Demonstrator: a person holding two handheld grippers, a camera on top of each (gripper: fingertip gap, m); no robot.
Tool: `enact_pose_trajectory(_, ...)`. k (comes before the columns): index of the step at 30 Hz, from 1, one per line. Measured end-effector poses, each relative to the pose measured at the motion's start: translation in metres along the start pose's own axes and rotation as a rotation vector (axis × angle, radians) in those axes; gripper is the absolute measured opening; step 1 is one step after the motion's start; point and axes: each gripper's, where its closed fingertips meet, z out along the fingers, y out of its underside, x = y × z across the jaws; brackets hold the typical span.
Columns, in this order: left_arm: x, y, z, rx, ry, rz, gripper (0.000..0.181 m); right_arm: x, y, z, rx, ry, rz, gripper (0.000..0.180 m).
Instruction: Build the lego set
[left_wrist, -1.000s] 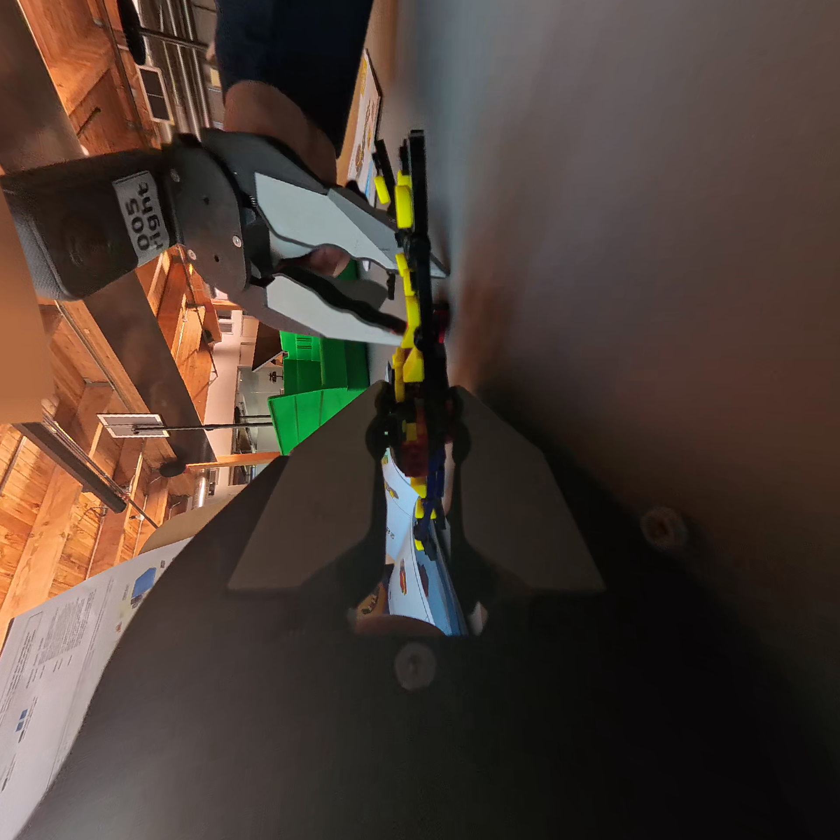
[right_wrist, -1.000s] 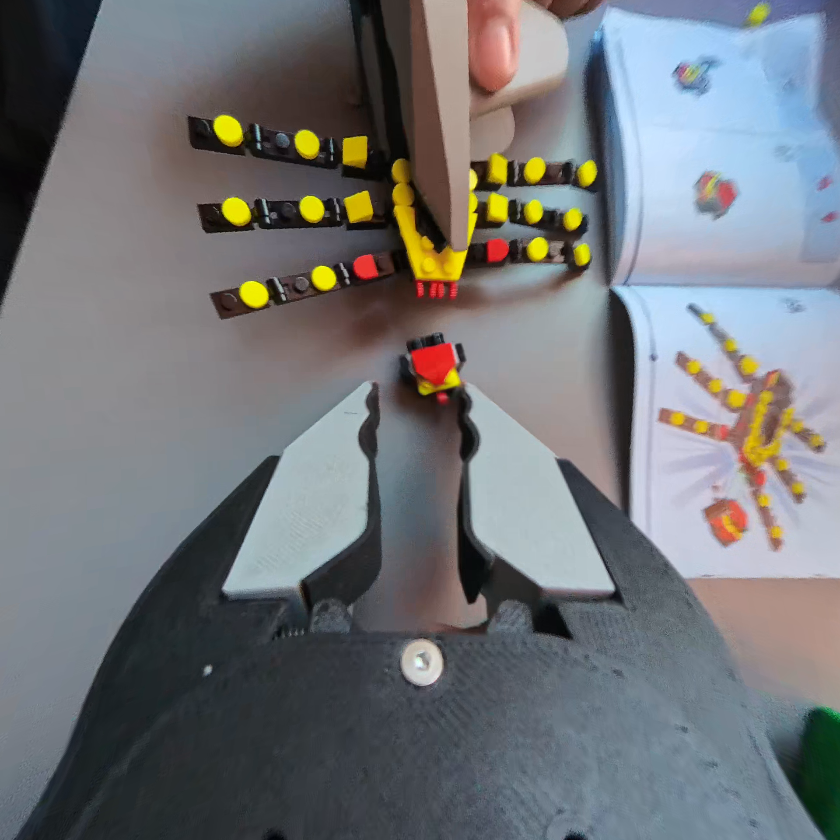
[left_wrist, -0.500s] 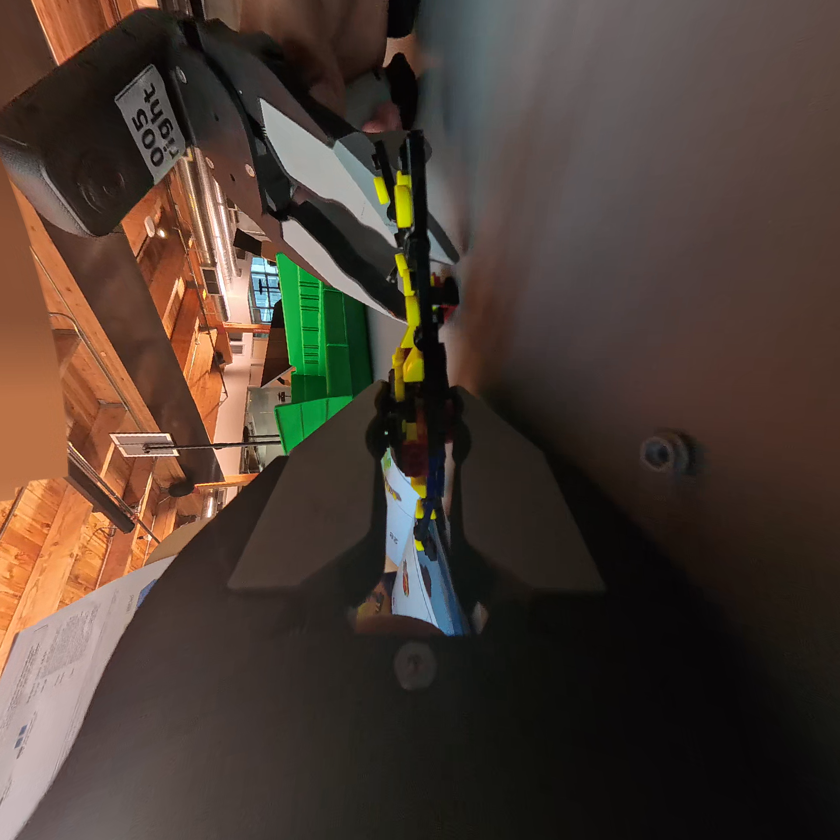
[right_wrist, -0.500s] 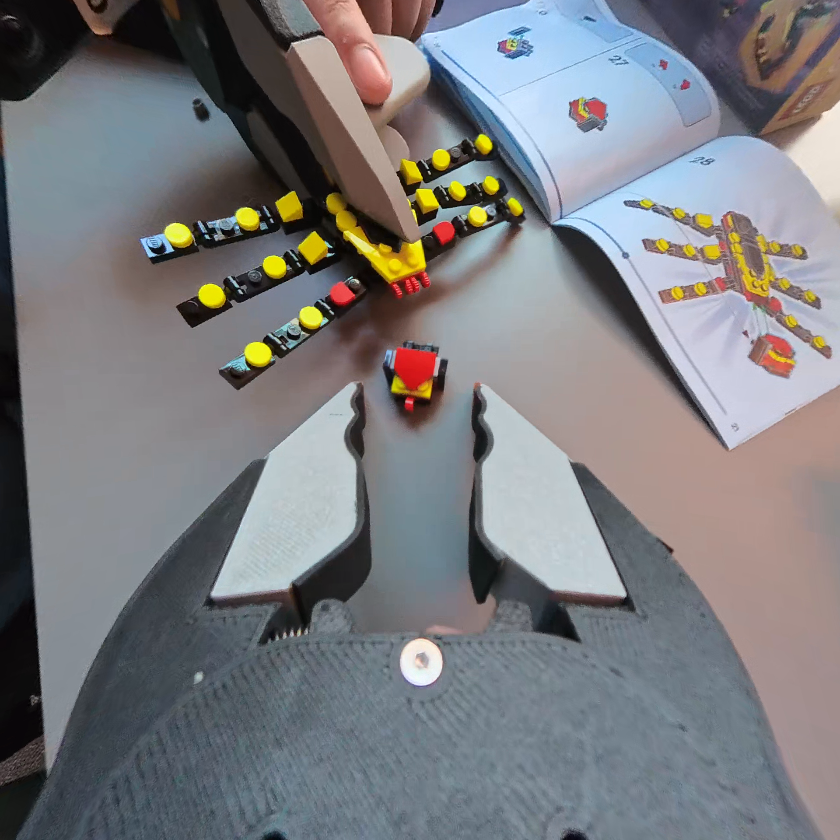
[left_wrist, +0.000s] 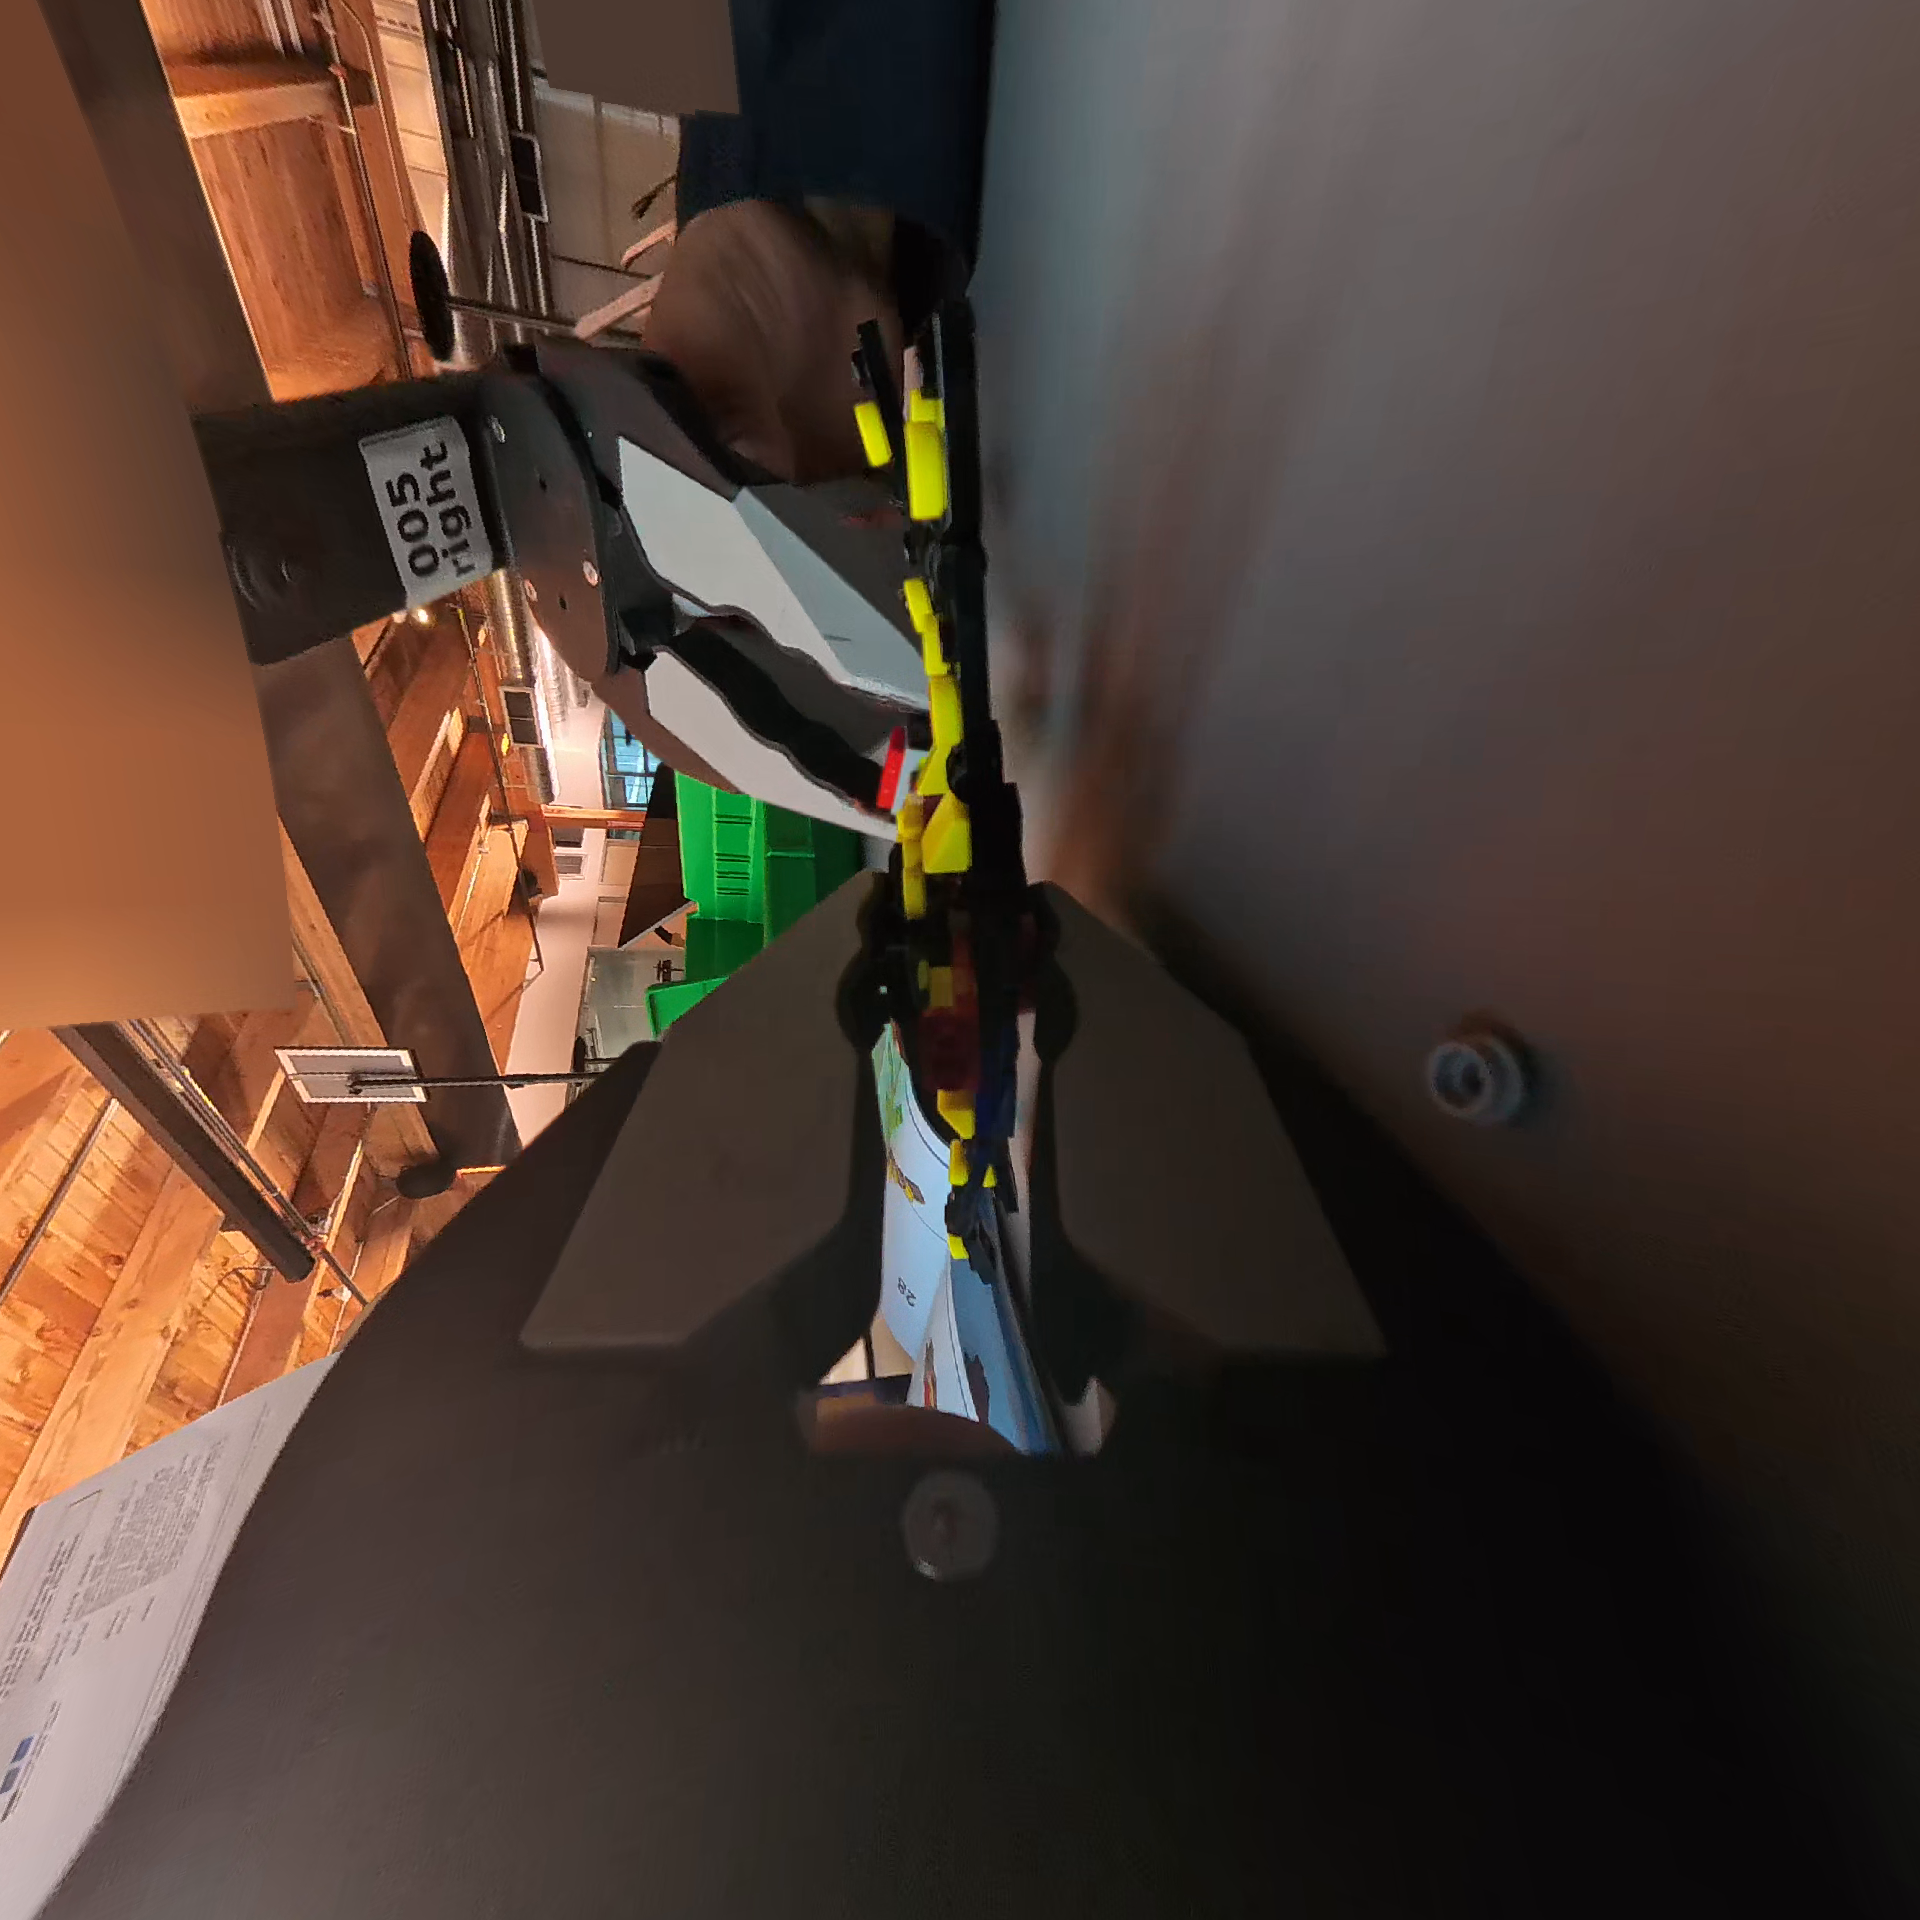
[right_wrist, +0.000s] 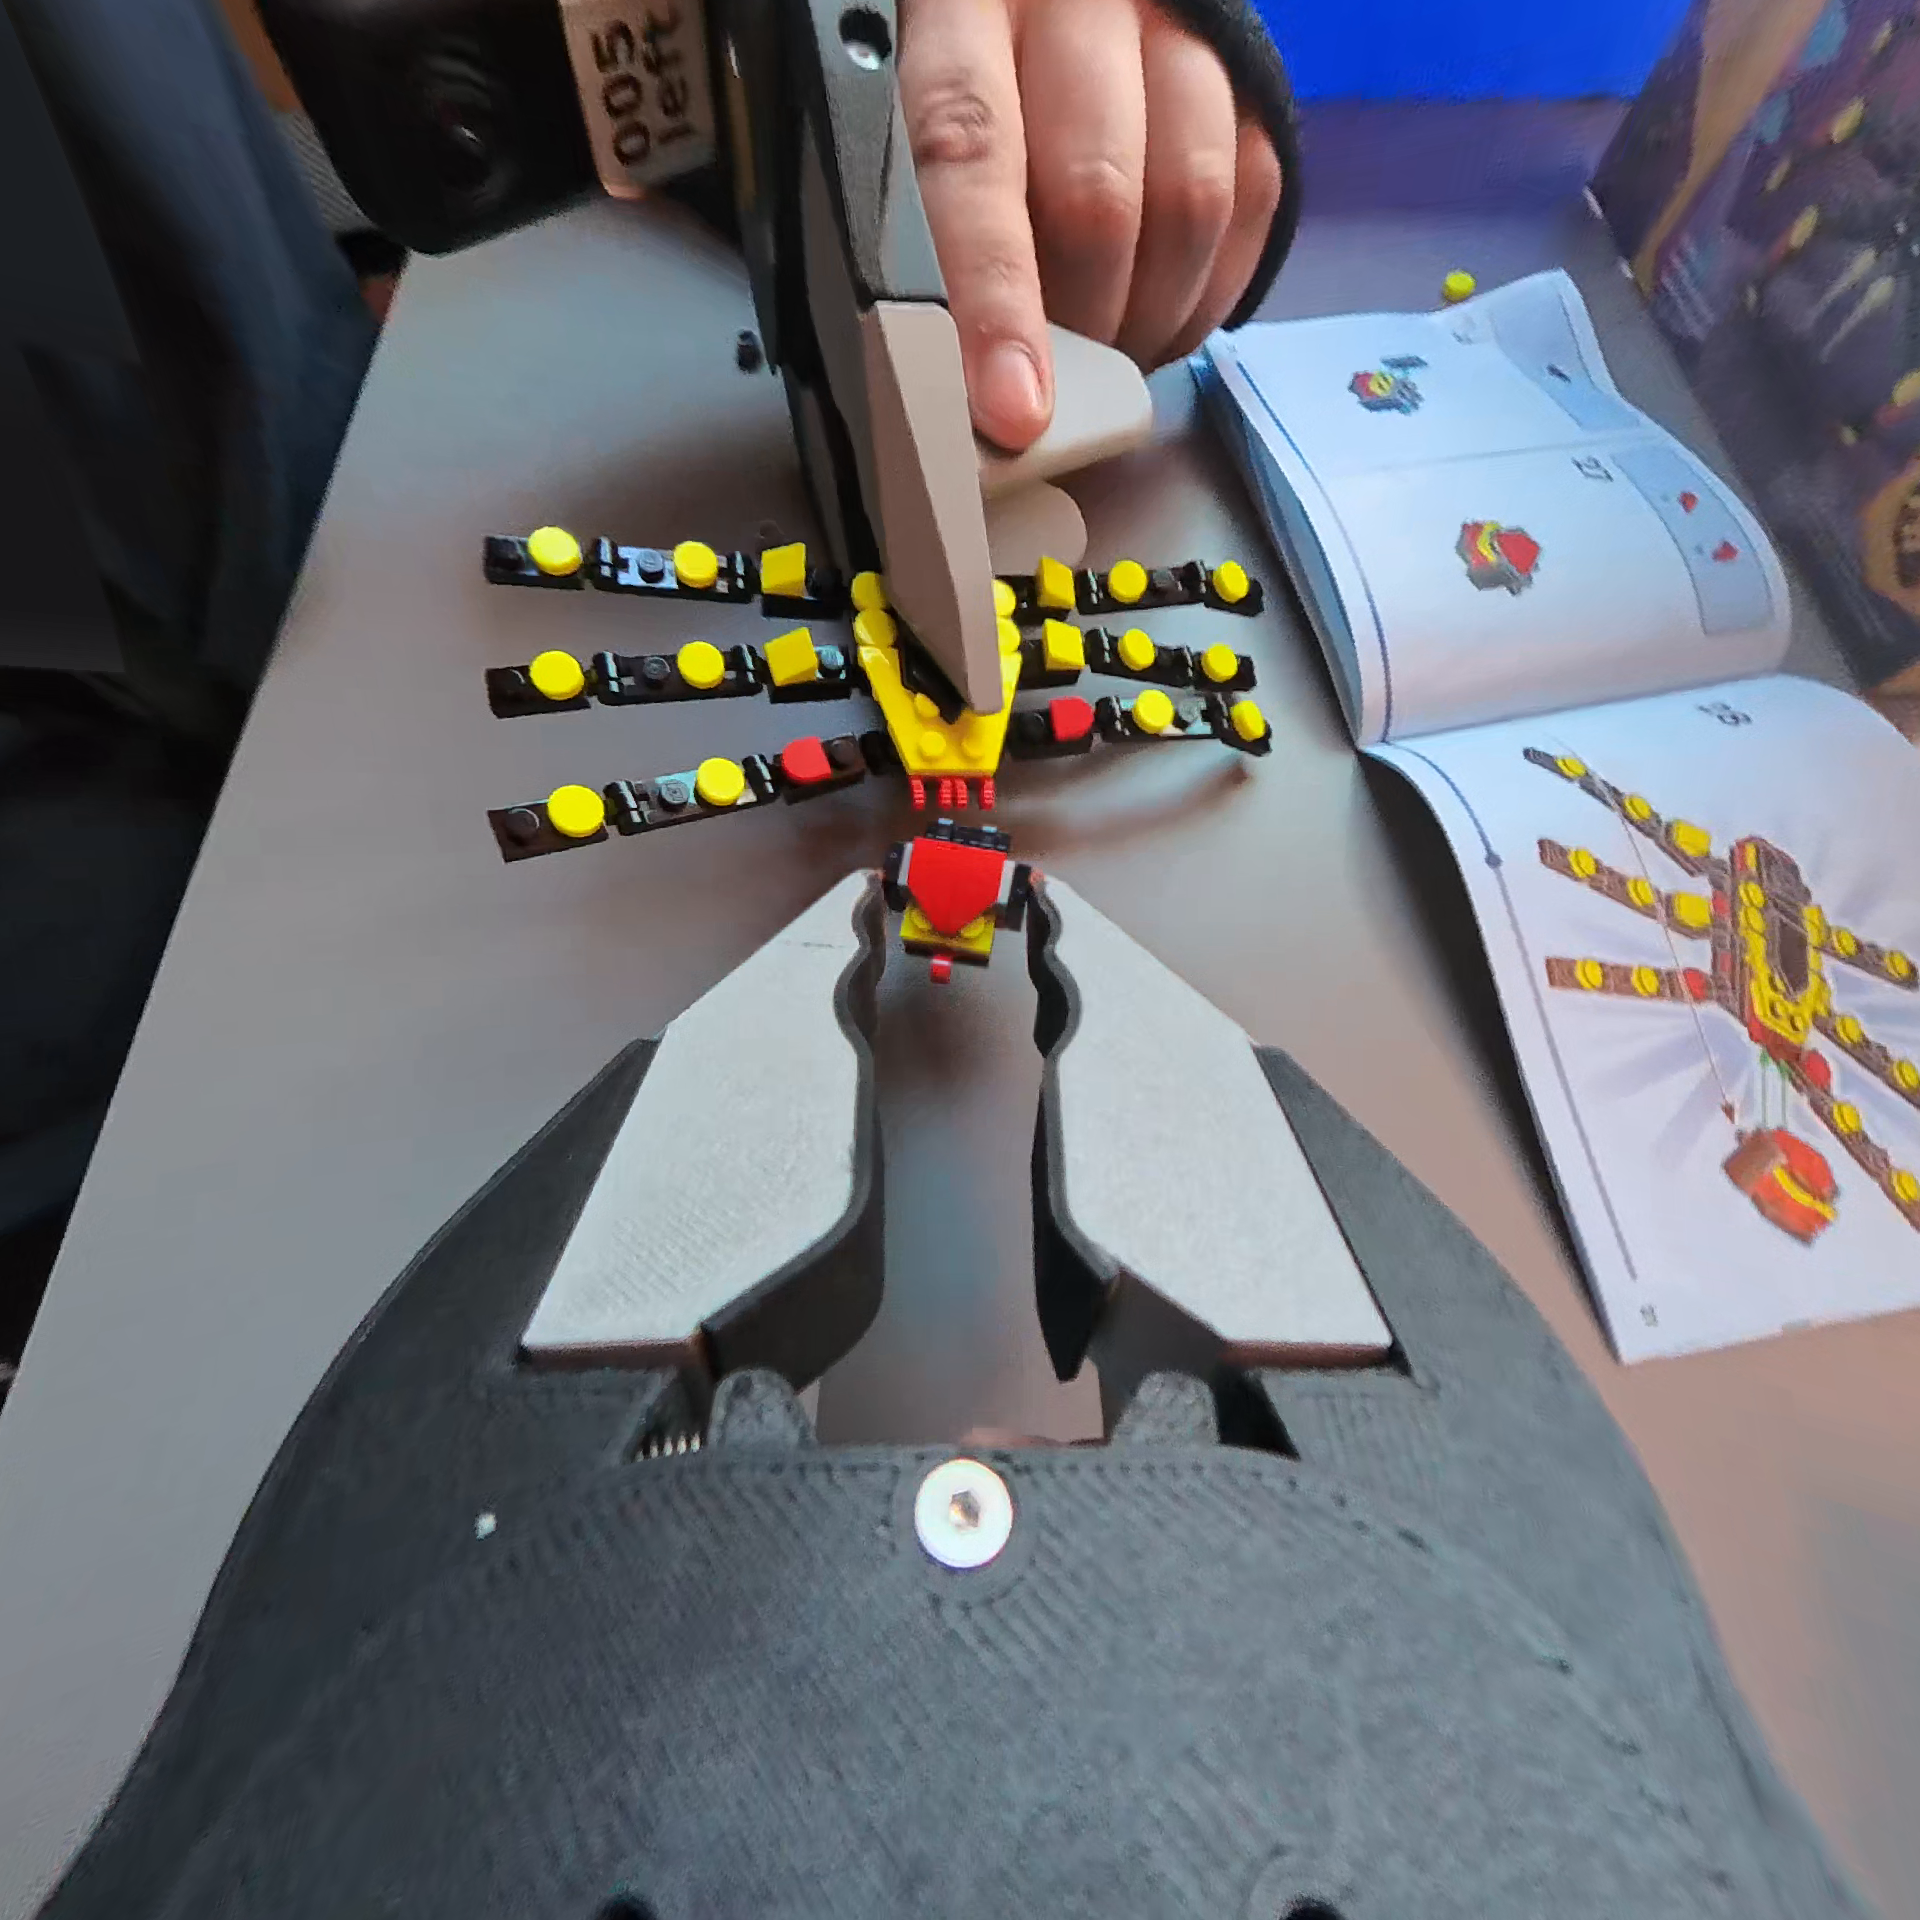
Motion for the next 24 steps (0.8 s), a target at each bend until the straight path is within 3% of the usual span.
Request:
enact_pose_trajectory(1, 0.000, 0.000, 0.000, 0.002, -0.003, 0.002, 0.022, -0.002, -0.001, 0.000, 0.006, -0.025, 0.002, 0.024)
enact_pose_trajectory(24, -0.015, -0.015, -0.003, 0.065, -0.077, -0.032, 0.020, -0.016, -0.017, -0.008, 0.109, -0.204, 0.056, 0.024)
